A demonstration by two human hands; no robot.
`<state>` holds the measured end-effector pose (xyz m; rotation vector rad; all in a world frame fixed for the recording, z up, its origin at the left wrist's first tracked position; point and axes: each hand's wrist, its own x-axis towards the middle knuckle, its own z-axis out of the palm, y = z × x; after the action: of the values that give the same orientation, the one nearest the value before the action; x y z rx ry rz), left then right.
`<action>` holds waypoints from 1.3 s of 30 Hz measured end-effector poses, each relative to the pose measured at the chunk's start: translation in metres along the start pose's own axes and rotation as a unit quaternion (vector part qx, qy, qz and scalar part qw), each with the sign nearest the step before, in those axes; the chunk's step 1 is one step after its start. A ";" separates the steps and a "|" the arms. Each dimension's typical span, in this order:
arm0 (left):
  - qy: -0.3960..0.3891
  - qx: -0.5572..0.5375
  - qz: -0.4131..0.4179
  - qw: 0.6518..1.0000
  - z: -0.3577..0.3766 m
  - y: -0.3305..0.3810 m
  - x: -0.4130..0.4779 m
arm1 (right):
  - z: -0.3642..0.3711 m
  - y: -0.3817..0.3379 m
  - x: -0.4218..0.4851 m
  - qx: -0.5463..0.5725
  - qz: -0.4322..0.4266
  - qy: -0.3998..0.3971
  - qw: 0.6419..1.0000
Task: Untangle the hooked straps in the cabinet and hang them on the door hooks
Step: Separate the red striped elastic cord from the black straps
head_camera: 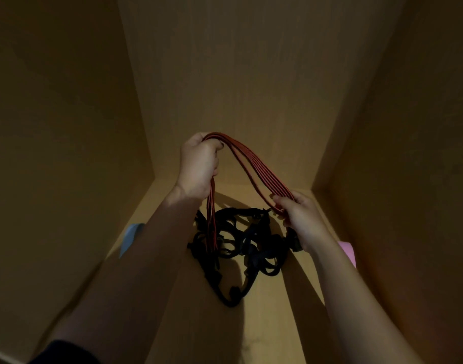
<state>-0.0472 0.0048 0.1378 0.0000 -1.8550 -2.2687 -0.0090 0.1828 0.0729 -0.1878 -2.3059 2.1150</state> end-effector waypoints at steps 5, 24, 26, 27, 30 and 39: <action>0.004 -0.045 0.010 0.999 -0.003 -0.002 0.003 | -0.003 0.002 0.003 0.195 0.055 -0.030 0.979; 0.048 -0.187 -0.091 0.977 -0.010 -0.013 0.008 | 0.000 -0.011 -0.008 0.630 0.109 -0.087 0.764; 0.036 -0.180 -0.065 0.981 -0.015 -0.010 0.009 | -0.001 -0.011 -0.006 0.650 0.077 -0.066 0.753; 0.032 -0.169 -0.049 0.984 -0.016 -0.008 0.010 | -0.001 -0.011 -0.006 0.661 0.062 -0.046 0.746; 0.025 -0.161 -0.036 0.986 -0.017 -0.006 0.008 | -0.003 -0.015 -0.003 0.685 0.021 -0.008 0.728; 0.042 -0.194 -0.026 0.980 -0.016 -0.001 0.009 | 0.005 -0.010 0.006 0.677 0.102 -0.014 0.729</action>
<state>-0.0536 -0.0116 0.1345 0.0828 -1.3614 -2.5842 -0.0159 0.1780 0.0821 -0.3441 -0.2372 3.1855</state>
